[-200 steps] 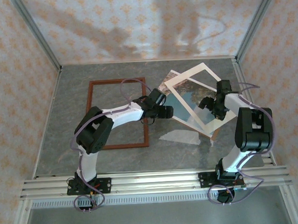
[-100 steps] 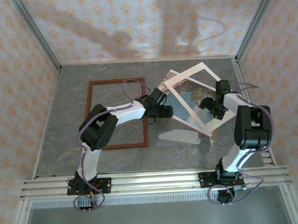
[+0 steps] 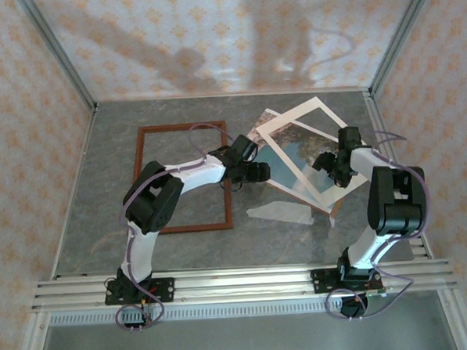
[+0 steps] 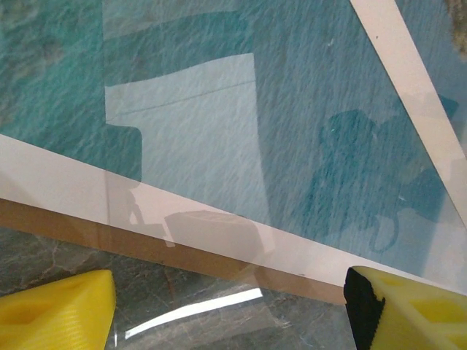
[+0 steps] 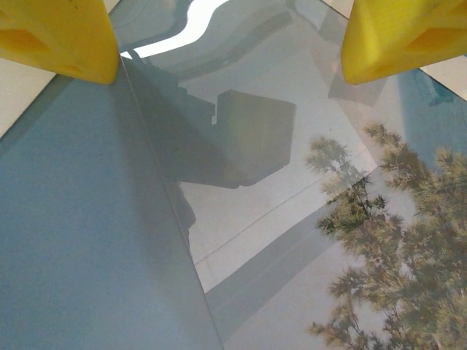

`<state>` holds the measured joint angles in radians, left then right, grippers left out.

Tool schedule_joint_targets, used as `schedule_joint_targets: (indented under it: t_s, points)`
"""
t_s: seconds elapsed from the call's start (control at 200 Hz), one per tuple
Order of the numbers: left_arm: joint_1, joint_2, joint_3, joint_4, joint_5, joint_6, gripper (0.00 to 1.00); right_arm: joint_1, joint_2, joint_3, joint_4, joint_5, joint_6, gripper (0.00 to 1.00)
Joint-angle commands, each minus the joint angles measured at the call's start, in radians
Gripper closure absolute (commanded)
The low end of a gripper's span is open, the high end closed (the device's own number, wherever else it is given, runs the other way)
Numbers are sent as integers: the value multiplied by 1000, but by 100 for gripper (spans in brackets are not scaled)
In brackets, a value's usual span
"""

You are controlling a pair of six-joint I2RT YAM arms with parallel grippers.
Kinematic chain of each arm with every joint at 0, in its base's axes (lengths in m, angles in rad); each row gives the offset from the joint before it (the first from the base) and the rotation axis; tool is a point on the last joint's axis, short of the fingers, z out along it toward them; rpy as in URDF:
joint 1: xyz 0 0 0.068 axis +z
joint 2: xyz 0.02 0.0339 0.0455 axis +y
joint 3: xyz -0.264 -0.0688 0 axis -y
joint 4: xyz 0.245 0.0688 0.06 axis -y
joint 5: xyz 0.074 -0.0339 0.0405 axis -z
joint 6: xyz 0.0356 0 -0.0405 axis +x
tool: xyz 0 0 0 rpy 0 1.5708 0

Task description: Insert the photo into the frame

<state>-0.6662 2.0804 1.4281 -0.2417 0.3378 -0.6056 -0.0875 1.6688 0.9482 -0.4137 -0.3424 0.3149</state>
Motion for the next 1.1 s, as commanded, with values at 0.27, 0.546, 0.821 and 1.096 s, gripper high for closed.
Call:
schedule_joint_targets:
  t_s: [0.27,0.546,0.821,1.096]
  points:
    - [17,-108,-66,170,158,-71,21,23,3,-65,17,-23,23,21]
    - [30,-155,-131,274,222,-148,21,23,-10,-64,6,-13,21,21]
    - [37,-164,-168,351,275,-230,21,23,-4,-63,16,-18,24,21]
    - [40,-92,-113,295,276,-221,37,24,1,-55,13,-21,20,21]
